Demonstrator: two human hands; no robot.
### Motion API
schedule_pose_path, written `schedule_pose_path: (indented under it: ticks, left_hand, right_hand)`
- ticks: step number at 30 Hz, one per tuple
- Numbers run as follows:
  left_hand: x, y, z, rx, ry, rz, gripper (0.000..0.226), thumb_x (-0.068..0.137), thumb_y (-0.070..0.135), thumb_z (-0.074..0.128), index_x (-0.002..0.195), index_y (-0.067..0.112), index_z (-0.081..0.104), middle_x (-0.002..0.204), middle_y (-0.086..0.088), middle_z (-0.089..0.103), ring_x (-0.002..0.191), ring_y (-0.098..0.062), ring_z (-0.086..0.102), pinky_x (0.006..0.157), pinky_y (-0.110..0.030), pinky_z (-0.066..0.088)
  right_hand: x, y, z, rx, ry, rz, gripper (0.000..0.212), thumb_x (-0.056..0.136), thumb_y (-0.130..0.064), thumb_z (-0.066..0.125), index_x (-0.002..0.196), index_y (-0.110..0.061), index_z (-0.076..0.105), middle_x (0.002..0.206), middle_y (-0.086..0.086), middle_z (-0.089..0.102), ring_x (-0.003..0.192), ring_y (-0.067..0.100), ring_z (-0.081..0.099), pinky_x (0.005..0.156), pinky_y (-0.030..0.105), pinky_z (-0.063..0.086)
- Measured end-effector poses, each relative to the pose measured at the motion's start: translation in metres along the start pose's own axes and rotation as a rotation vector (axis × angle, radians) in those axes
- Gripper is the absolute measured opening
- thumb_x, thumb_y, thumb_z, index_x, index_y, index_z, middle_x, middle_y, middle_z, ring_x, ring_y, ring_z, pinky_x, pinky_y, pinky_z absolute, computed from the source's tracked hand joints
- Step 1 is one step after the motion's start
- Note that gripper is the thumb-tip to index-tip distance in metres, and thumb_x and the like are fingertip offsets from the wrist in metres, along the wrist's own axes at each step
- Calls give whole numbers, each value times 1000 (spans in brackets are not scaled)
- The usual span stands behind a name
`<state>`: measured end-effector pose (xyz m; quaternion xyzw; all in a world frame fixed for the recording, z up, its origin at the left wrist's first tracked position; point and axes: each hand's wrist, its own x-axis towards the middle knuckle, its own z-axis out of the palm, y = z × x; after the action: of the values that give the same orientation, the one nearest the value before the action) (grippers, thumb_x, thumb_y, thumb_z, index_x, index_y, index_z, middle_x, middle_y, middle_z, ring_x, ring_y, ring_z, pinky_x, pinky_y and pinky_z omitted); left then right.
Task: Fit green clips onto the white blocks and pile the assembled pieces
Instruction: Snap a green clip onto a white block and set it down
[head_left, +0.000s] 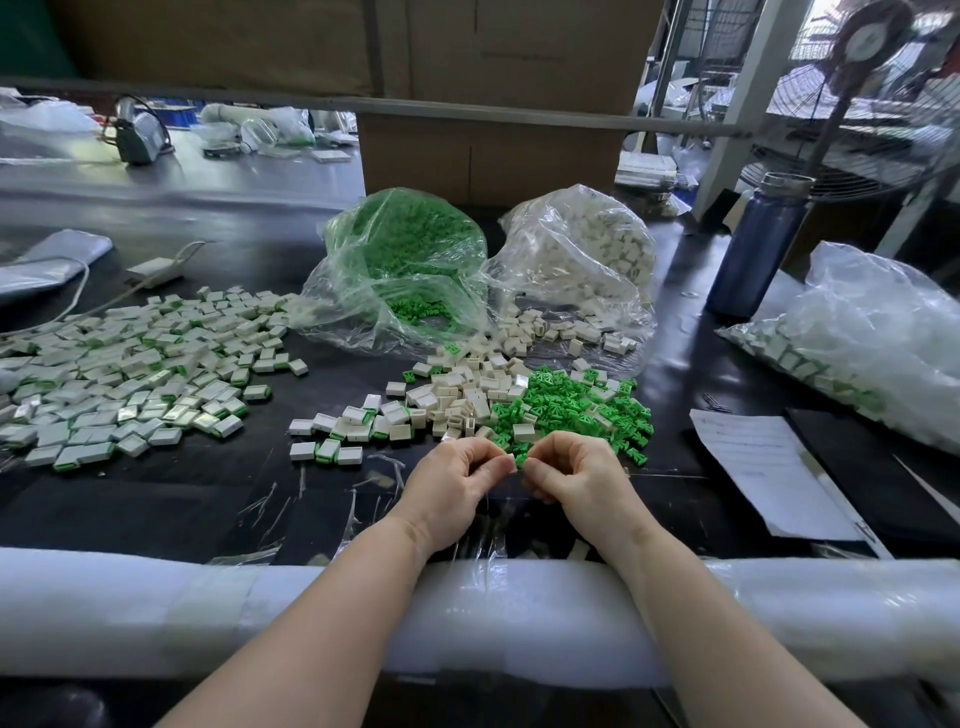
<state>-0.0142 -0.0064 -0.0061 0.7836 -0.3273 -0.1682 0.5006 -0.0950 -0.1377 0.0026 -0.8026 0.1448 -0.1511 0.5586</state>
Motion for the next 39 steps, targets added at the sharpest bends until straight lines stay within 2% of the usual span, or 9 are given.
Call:
schedule_pose_path:
  ticks: [4,9,16,20,25,29,32,36,39]
  left_hand:
    - [0,-1,-1,45,-17,0,12,90,25,58,80,26,65,74,8,60,75,-11,54,79,-31,45]
    - [1,-2,2,126,-11,-1,12,89,28,59,86,20,68,85,-2,68,85,-21,61,85,-39,48]
    - [1,1,4,-7,71,44,10,89,26,61,93,27,69,85,0,70,85,-20,65,84,-43,51]
    - [0,2,4,-29,86,41,20,87,21,62,83,41,63,76,4,69,80,-19,67,84,-41,53]
    - [1,3,4,-45,84,12,5,76,31,60,76,33,65,59,13,56,62,-11,52,72,-37,49]
    - [0,6,4,-64,77,6,8,72,31,57,76,31,64,70,4,61,71,-19,57,78,-38,49]
    - [0,7,3,-72,86,32,11,84,13,62,82,23,65,89,-7,65,85,-25,62,84,-34,51]
    - [-1,9,1,-63,60,70,11,85,9,62,88,19,64,97,3,49,81,-10,53,75,-10,44]
    - [-2,9,0,-46,29,79,11,85,11,63,88,22,64,101,5,44,80,-8,50,75,-7,42]
  right_hand:
    - [-1,0,-1,-21,-24,-11,19,84,-4,65,69,-13,59,61,0,56,57,9,50,59,23,45]
    - [0,1,1,-133,-16,-32,22,82,-8,68,65,-18,58,60,-5,57,55,5,50,57,18,44]
    - [0,0,2,129,75,-58,15,82,-1,67,69,-9,63,52,-8,57,46,0,50,49,15,43]
    - [0,1,2,162,71,-71,13,80,0,68,71,-7,63,55,-3,59,48,3,52,49,16,45]
    - [0,2,1,171,24,-99,16,77,3,70,68,-9,63,54,-7,60,49,2,53,49,15,43]
    - [0,3,1,178,7,-98,17,77,2,71,68,-12,64,56,-7,60,52,2,53,51,15,44]
    - [1,4,2,209,12,-80,8,82,-7,68,79,-14,64,63,-8,63,57,-1,57,51,13,44]
    - [2,1,4,121,-104,-67,10,90,-23,57,83,-22,65,66,-14,65,62,-7,58,56,9,43]
    - [1,-1,3,85,-166,-65,18,90,-28,54,78,-23,67,58,-16,62,59,-5,55,57,9,41]
